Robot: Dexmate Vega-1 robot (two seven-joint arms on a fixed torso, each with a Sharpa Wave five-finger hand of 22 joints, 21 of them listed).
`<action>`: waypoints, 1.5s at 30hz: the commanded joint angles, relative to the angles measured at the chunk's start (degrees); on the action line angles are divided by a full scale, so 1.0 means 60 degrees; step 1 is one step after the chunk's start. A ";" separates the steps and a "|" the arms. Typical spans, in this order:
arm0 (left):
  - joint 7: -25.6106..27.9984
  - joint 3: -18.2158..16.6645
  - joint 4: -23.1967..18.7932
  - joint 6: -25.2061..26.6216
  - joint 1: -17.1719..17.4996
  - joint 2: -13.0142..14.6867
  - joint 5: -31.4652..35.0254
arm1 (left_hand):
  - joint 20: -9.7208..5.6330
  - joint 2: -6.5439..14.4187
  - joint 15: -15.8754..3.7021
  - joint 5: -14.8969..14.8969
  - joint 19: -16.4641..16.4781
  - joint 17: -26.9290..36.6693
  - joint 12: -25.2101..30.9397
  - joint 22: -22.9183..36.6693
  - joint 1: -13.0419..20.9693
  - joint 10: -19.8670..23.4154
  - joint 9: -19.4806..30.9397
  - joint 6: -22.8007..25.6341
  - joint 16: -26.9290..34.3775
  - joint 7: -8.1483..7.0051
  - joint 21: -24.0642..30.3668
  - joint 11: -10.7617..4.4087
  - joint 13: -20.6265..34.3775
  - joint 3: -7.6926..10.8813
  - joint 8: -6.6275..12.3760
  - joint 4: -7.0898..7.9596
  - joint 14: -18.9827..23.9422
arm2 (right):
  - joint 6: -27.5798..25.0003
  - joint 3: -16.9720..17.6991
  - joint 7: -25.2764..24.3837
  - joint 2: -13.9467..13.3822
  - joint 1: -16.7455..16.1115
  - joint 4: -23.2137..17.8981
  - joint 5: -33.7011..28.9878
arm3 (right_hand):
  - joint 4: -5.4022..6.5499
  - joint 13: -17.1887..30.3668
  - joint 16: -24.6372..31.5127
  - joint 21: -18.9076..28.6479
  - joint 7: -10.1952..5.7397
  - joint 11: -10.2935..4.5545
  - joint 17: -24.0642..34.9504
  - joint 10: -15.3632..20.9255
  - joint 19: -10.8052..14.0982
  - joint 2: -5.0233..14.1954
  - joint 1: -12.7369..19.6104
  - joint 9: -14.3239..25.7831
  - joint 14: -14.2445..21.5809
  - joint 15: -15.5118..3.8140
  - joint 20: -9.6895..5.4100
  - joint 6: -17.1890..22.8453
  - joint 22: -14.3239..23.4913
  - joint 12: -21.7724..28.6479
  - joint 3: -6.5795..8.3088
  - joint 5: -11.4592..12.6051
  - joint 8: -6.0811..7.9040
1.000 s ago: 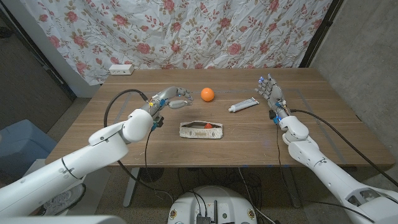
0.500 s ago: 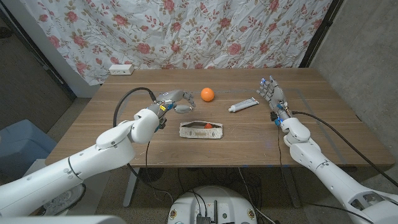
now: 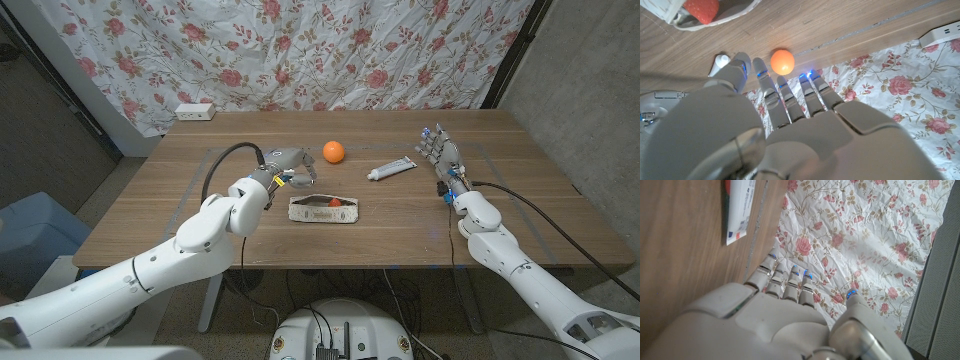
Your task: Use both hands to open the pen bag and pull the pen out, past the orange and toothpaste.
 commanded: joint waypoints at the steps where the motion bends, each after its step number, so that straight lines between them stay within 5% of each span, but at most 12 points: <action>1: -0.0883 0.0665 0.0409 0.0392 -0.0079 -0.0793 0.2060 | -0.0009 -0.0040 -0.1043 0.0005 0.0101 0.0035 0.0001 0.0027 0.0148 0.0138 0.0041 0.0224 0.0051 -0.0006 0.0080 0.0004 0.0024 -0.0099 -0.0018 -0.0008 0.0134 | 0.0012 0.0077 0.0031 -0.0081 -0.0136 -0.0118 0.0088 | -0.0041 0.0004 0.0064 0.0054 -0.0038 0.0014 -0.0005 0.0039 0.0067 0.0037 0.0042 0.0022 0.0030 -0.0048 -0.0052 0.0088 0.0025 0.0027 0.0021 0.0004 0.0016; 21: -0.2476 0.0873 0.0946 0.0465 0.0306 -0.1994 0.4690 | -0.0086 -0.0105 -0.1169 0.0008 -0.0010 0.0031 -0.0026 0.0023 0.0383 0.0451 0.0045 0.0637 0.0000 0.0033 0.0017 -0.0006 0.0023 -0.0356 -0.0098 0.0011 0.0240 | 0.0073 0.0103 0.0271 -0.0054 -0.0058 0.0098 0.0214 | -0.0077 -0.0003 0.0082 0.0060 -0.0034 0.0030 -0.0017 0.0028 0.0082 0.0065 0.0014 0.0021 0.0018 -0.0024 -0.0010 0.0106 0.0026 0.0026 0.0021 -0.0008 0.0002; 45: -0.1906 0.0243 0.1545 -0.0308 0.1115 -0.2550 0.5144 | -0.0118 -0.0045 -0.1272 0.0022 -0.0030 0.0026 -0.0059 0.0016 0.0656 0.0699 0.0060 0.0960 0.0034 0.0042 0.0014 -0.0100 0.0031 -0.0493 -0.0147 0.0012 0.0455 | 0.0138 0.0135 0.0221 0.0014 -0.0099 0.0181 0.0251 | -0.0130 -0.0009 0.0121 0.0071 -0.0052 0.0019 -0.0027 0.0025 0.0118 0.0114 -0.0022 0.0021 0.0029 0.0001 0.0011 0.0142 0.0028 0.0031 0.0029 -0.0021 -0.0009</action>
